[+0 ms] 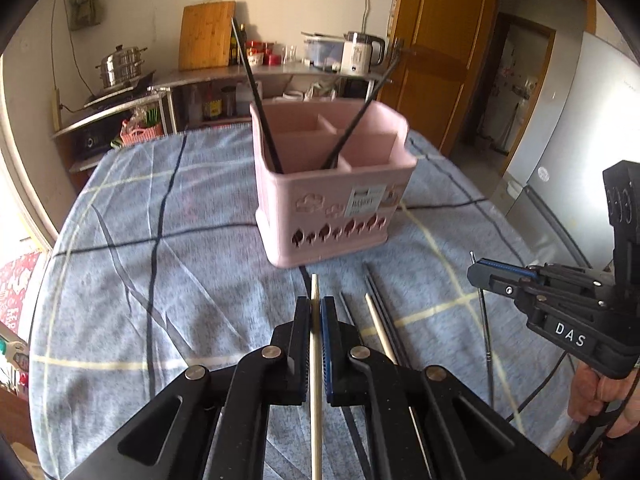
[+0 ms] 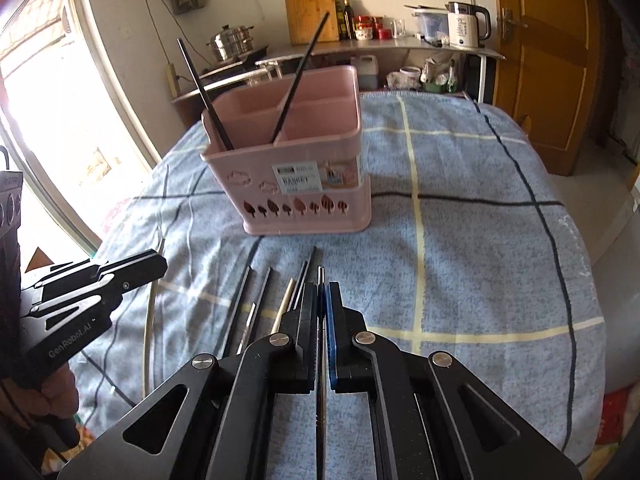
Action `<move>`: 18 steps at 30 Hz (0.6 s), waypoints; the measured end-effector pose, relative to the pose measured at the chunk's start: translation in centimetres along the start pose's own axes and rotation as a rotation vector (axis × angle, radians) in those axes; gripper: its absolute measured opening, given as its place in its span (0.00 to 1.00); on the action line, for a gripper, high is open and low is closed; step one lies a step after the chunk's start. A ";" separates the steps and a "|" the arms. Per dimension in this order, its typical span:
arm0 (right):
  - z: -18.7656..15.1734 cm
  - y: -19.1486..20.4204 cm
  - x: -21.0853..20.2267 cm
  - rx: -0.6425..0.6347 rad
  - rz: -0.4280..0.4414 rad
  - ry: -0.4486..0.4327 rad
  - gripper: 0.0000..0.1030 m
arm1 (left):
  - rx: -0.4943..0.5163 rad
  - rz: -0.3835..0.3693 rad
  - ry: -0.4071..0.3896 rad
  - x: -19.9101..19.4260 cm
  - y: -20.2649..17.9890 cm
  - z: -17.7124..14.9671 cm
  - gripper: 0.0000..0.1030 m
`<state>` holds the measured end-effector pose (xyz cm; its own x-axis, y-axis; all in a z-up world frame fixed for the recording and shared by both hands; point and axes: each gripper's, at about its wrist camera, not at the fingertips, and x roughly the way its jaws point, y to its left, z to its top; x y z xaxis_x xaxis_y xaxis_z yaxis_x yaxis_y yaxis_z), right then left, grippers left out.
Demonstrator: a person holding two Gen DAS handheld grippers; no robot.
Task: Organize utensils
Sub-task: 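Lift both held chopsticks and carry them over the pink basket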
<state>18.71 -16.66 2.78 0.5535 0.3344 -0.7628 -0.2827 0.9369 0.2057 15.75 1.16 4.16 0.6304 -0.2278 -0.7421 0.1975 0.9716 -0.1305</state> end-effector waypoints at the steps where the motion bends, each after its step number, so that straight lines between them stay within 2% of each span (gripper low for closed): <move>1: 0.3 0.1 -0.5 -0.004 0.002 -0.014 0.04 | -0.001 -0.005 -0.012 -0.5 0.0 0.3 0.04; 9: 1.8 0.7 -3.9 -0.021 0.016 -0.103 0.04 | 0.003 -0.028 -0.101 -4.3 -0.2 2.8 0.04; 18: 2.6 0.6 -6.4 -0.019 0.022 -0.166 0.04 | 0.005 -0.040 -0.146 -6.3 -0.3 3.9 0.04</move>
<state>17.05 -18.00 9.36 0.6683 0.3684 -0.6463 -0.3097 0.9277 0.2086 14.63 2.03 11.50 0.7242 -0.2739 -0.6329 0.2286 0.9612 -0.1543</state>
